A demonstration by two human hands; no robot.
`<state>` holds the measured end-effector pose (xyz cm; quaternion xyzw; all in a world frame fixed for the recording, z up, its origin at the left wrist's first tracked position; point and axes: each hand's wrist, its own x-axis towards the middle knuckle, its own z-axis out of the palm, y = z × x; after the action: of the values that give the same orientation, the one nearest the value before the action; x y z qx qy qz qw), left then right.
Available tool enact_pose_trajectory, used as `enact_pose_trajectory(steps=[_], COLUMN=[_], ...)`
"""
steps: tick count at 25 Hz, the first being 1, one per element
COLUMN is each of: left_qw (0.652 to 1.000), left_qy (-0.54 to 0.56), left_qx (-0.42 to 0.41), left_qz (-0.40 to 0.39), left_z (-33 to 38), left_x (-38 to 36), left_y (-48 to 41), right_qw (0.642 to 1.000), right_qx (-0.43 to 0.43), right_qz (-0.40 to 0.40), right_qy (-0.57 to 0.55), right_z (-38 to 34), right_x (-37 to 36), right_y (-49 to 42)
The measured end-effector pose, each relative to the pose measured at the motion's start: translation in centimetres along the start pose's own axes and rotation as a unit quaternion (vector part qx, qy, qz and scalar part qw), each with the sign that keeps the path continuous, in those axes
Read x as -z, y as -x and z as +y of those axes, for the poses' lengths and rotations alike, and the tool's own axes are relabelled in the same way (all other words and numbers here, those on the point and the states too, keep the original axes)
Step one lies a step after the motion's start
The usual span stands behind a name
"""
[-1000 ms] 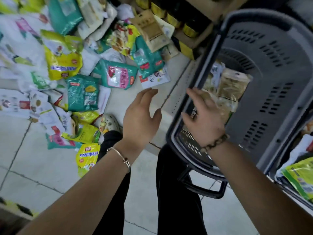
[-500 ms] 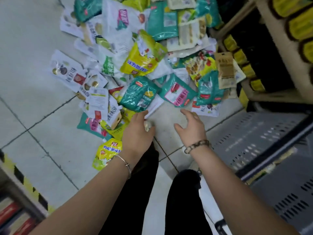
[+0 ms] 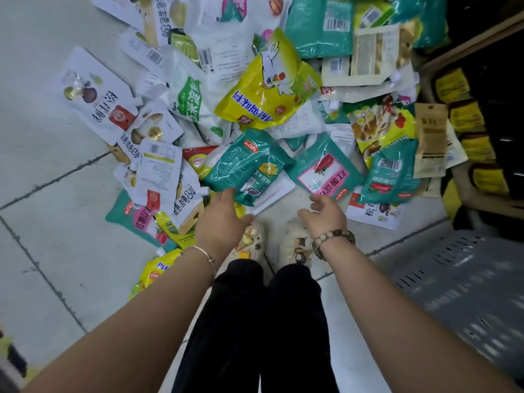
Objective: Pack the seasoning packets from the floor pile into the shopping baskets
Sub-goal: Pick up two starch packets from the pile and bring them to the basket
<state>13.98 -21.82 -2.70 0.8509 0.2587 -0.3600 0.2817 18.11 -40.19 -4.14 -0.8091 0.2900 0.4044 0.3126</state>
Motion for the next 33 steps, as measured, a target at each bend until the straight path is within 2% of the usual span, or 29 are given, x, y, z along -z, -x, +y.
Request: enact_pose_trajectory(steps=[4,7,9,12,14,18,20,22,24,25,26,28,30,31,33], left_qw=[0.999,0.997,0.996,0.992,0.992,0.985,0.959,0.885,0.806,0.780,0.768,0.768,0.760,0.747,0.725], left_qy=[0.041,0.048,0.042,0.039,0.061,0.151,0.280,0.458,0.567,0.600,0.619,0.624,0.627,0.641,0.663], left_qx=[0.027,0.018,0.011,0.000,0.002,0.013,0.012,0.008,-0.002,0.002,0.014,0.049,0.083,0.098,0.148], left_qz=[0.020,0.049,0.077,0.119,0.113,0.084,0.032,-0.085,-0.169,-0.177,-0.165,-0.139,-0.148,-0.147,-0.114], left_z=[-1.7,-2.9,-3.7,-4.5,-4.7,-3.4,-1.8,0.5,2.5,3.2,3.8,4.6,4.5,4.3,3.9], left_x=[-2.0,-3.1,-3.5,-3.8,-4.0,-3.8,-3.9,-3.8,-4.4,-4.9,-5.4,-5.9,-6.5,-6.9,-7.7], left_y=[-6.8,-10.4,-11.9,-13.0,-13.1,-11.5,-9.4,-6.7,-5.0,-4.7,-4.7,-5.3,-6.2,-6.7,-7.3], right_qw=[0.995,0.977,0.968,0.945,0.949,0.972,0.976,0.976,0.971,0.970,0.971,0.966,0.949,0.942,0.943], right_qx=[-0.048,-0.102,-0.135,-0.208,-0.209,-0.080,0.004,0.100,0.176,0.194,0.206,0.254,0.304,0.319,0.326], right_qz=[-0.054,-0.098,-0.111,-0.107,-0.079,-0.003,0.030,0.067,0.088,0.070,0.040,-0.020,-0.062,-0.072,-0.046], right_qy=[-0.069,-0.161,-0.182,-0.229,-0.220,-0.221,-0.214,-0.179,-0.137,-0.127,-0.111,-0.047,0.053,0.077,0.039], right_z=[0.9,0.8,-0.1,-2.0,-2.6,-2.6,-2.5,-2.1,-1.5,-1.1,-0.7,0.6,1.7,2.2,2.7], right_x=[-5.5,-9.7,-11.8,-13.7,-13.8,-11.1,-9.1,-7.5,-6.8,-6.7,-6.5,-6.3,-5.5,-4.9,-3.2], right_y=[-6.1,-9.5,-11.2,-13.0,-13.2,-10.6,-7.9,-5.3,-2.9,-2.1,-1.4,-1.1,-1.8,-2.5,-4.4])
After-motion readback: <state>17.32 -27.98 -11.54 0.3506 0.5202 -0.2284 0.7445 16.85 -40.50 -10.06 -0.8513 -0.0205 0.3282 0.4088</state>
